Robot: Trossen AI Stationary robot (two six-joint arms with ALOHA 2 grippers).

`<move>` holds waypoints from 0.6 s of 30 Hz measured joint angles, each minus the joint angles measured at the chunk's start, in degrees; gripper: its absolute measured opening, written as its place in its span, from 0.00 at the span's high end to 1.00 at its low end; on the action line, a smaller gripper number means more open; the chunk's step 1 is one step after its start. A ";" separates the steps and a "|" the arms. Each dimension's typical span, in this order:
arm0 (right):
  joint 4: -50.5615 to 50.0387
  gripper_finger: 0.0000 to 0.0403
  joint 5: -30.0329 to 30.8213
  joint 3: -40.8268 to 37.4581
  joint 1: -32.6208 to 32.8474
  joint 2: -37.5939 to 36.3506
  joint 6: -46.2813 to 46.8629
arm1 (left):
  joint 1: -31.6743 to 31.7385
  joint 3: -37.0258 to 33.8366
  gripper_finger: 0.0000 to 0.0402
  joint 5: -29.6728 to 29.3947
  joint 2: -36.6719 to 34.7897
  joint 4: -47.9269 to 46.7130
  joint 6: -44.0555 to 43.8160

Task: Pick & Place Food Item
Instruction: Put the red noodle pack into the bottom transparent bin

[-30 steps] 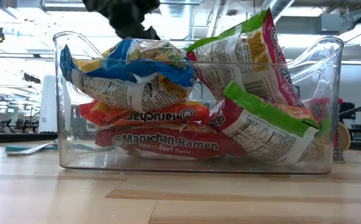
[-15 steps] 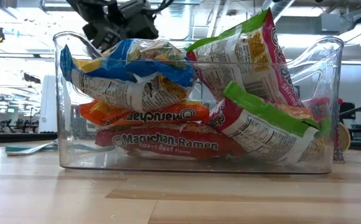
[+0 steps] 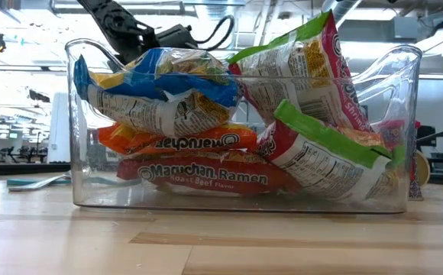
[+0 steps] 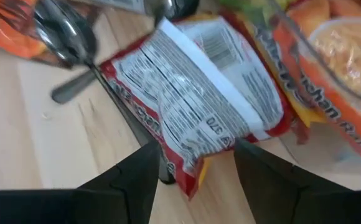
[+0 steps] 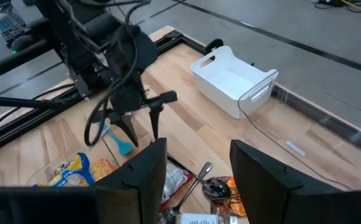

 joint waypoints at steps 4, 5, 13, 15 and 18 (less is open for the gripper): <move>-0.04 0.58 0.03 -0.02 0.00 0.02 -0.02 | 0.00 -0.11 0.52 0.13 1.34 -0.13 0.07; -0.03 0.58 0.02 -0.01 0.00 0.02 -0.02 | 0.00 -0.11 0.52 0.28 1.80 0.99 0.09; -0.18 0.58 0.02 -0.02 0.00 0.02 -0.06 | 0.00 -0.73 0.53 0.07 3.59 0.34 -0.02; -0.19 0.58 0.00 0.00 0.00 0.02 -0.09 | 0.00 -0.72 0.53 0.08 3.56 1.41 -0.05; -0.33 0.58 -0.04 0.00 0.00 0.02 -0.22 | 0.00 -0.70 0.54 0.06 3.54 1.51 -0.07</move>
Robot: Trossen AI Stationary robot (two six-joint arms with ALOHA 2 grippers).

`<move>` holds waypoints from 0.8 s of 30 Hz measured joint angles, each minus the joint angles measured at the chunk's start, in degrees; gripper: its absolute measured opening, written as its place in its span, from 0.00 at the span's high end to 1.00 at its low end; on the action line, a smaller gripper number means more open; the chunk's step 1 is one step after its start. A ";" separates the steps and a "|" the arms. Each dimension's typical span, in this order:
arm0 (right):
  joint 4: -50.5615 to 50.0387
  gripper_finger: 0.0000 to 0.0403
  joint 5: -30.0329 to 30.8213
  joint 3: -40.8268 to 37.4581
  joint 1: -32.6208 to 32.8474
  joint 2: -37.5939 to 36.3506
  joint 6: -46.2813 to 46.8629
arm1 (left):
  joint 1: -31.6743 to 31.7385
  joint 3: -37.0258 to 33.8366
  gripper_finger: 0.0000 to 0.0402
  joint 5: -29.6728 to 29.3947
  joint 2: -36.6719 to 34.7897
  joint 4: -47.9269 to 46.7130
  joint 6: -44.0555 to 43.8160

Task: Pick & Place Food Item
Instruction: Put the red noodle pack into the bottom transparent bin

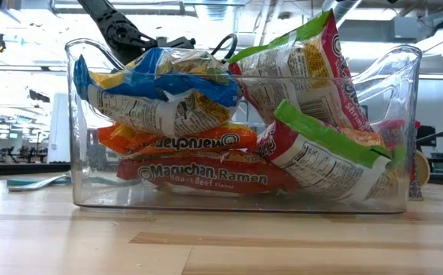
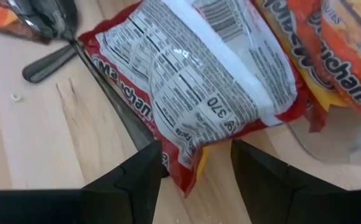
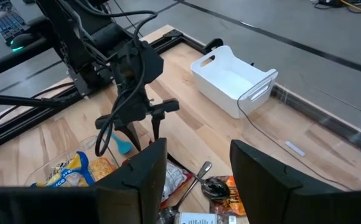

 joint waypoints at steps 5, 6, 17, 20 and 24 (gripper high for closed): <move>0.01 0.58 -0.01 0.00 0.00 0.00 -0.44 | 0.00 0.00 0.55 -0.28 0.00 -0.13 -0.02; 0.01 0.58 -0.02 0.01 0.00 0.00 -0.45 | 0.00 0.00 0.55 -0.29 0.00 -0.15 -0.03; 0.05 0.58 -0.04 0.01 0.00 0.00 -0.43 | 0.00 0.00 0.55 -0.44 3.51 2.19 -2.67; 0.20 0.58 -0.19 -0.02 0.00 0.00 -0.43 | 0.00 0.00 0.55 -0.42 3.89 3.26 -3.34; 0.20 0.58 -0.26 0.00 0.00 0.00 -0.43 | 0.00 0.00 0.55 -0.45 3.46 3.40 -3.50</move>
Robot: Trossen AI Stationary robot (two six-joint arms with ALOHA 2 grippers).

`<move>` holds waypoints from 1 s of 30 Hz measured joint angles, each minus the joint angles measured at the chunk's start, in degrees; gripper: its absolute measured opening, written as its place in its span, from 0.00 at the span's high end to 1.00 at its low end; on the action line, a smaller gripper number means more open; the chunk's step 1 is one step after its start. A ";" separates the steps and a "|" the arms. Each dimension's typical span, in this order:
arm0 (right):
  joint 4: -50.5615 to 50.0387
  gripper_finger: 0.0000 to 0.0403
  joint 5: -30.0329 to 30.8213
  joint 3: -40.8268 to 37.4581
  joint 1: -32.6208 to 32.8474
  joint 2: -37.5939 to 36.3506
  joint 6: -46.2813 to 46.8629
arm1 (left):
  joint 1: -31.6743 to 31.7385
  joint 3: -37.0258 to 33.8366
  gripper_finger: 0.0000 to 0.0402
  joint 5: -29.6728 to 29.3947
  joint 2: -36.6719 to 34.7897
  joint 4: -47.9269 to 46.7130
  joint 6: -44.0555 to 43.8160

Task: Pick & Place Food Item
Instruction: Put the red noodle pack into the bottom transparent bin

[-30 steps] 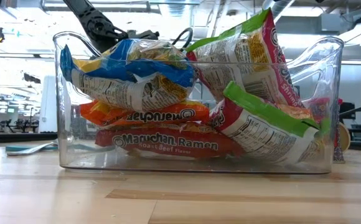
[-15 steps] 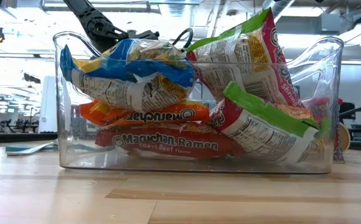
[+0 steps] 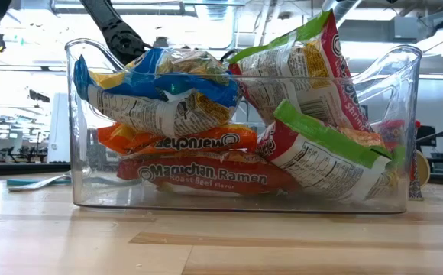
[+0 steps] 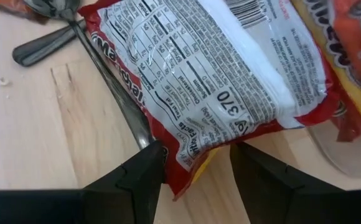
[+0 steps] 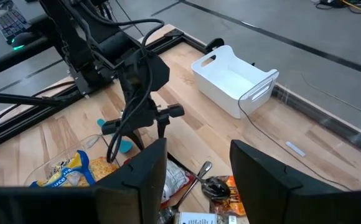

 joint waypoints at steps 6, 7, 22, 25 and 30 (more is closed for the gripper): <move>-0.10 0.58 -0.03 0.00 0.00 0.00 0.00 | 0.00 0.02 0.58 0.01 -0.27 -0.45 -0.02; -0.17 0.58 -0.05 0.01 0.00 0.00 0.00 | 0.00 0.02 0.60 0.01 -0.27 -0.53 -0.01; -0.17 0.58 -0.92 0.00 0.00 0.00 0.00 | 0.00 0.02 0.98 -0.16 -0.27 -1.14 -3.45; -0.18 0.58 -0.92 -0.01 -0.01 0.00 0.00 | 0.00 0.02 0.99 -0.16 -0.27 -1.14 -3.82; -0.18 0.58 -1.07 0.01 0.00 -0.02 0.00 | 0.00 0.02 1.00 -0.16 -0.27 -1.16 -4.10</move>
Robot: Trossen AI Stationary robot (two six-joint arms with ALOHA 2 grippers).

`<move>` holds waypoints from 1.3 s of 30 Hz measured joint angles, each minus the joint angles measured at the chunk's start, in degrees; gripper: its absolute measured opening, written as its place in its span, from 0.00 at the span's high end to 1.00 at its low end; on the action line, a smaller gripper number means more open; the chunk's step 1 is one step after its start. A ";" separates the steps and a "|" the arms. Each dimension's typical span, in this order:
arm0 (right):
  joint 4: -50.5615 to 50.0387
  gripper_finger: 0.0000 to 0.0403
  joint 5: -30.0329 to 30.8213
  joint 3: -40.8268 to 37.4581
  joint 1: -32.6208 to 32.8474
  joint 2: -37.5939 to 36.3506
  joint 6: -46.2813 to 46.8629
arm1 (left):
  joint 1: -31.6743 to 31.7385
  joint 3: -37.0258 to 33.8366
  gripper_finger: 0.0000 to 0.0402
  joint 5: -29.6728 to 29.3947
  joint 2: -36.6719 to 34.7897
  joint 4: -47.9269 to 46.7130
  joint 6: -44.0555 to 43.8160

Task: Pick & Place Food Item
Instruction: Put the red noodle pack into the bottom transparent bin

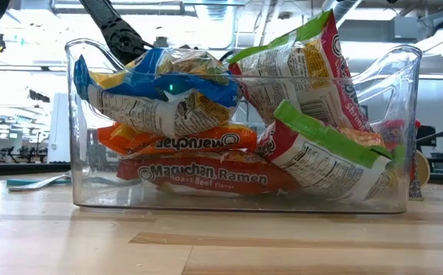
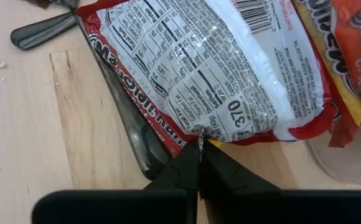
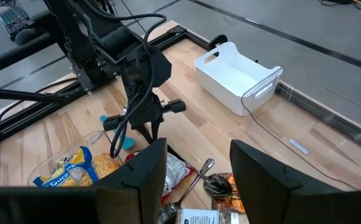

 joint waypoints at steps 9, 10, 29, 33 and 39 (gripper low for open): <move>0.01 0.58 0.00 -0.02 0.00 0.02 -0.33 | -0.02 -0.02 1.00 -0.67 -0.51 -0.23 -0.47; 0.00 0.58 0.00 0.00 0.00 0.02 -0.44 | -0.04 -0.02 1.00 -1.32 -0.97 -0.09 -0.45; 0.16 0.58 0.01 -0.02 0.00 0.02 -0.46 | 0.00 -0.02 1.00 -3.31 -14.99 2.38 -5.07; 0.22 0.58 0.02 0.00 0.00 0.02 -0.45 | 0.00 -0.02 1.00 -3.63 -16.98 3.46 -7.44; 0.71 0.58 0.02 -0.02 -0.01 0.02 -0.44 | 0.00 -0.02 1.00 -4.57 -20.54 7.84 -10.21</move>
